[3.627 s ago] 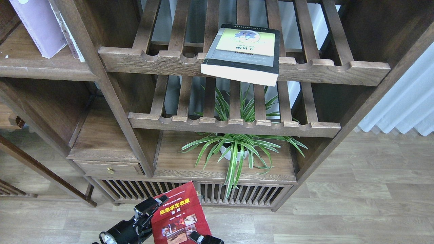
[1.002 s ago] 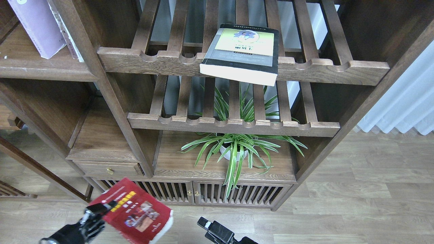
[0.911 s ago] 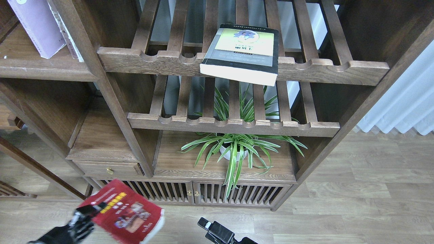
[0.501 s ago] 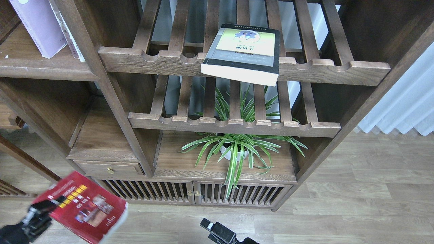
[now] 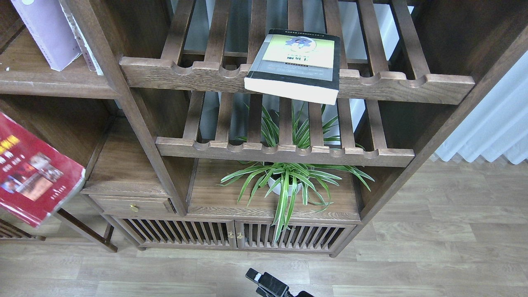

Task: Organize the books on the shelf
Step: 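Lift the red book with the left gripper onto the side shelf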

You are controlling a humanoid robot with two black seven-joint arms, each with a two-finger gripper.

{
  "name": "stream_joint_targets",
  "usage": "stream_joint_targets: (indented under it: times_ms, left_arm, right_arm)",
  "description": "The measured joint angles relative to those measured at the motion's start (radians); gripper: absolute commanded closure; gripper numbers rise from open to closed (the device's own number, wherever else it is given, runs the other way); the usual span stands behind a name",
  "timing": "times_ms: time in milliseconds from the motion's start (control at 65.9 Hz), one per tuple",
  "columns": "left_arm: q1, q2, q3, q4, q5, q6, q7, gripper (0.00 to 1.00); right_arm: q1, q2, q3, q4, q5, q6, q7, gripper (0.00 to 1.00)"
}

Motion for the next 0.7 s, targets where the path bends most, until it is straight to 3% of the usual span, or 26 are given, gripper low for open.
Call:
stream_joint_targets:
  times_ms: [349, 698]
  left_arm:
    - [-0.015, 0.126, -0.126, -0.047, 0.036, 0.0, 0.016, 0.92]
    - [-0.204, 0.236, -0.118, -0.015, 0.1, 0.0, 0.018, 0.9]
  right_arm:
    - [-0.007, 0.0, 0.001, 0.001, 0.0, 0.0, -0.002, 0.01]
    - [-0.007, 0.0, 0.0, 0.002, 0.0, 0.0, -0.005, 0.01]
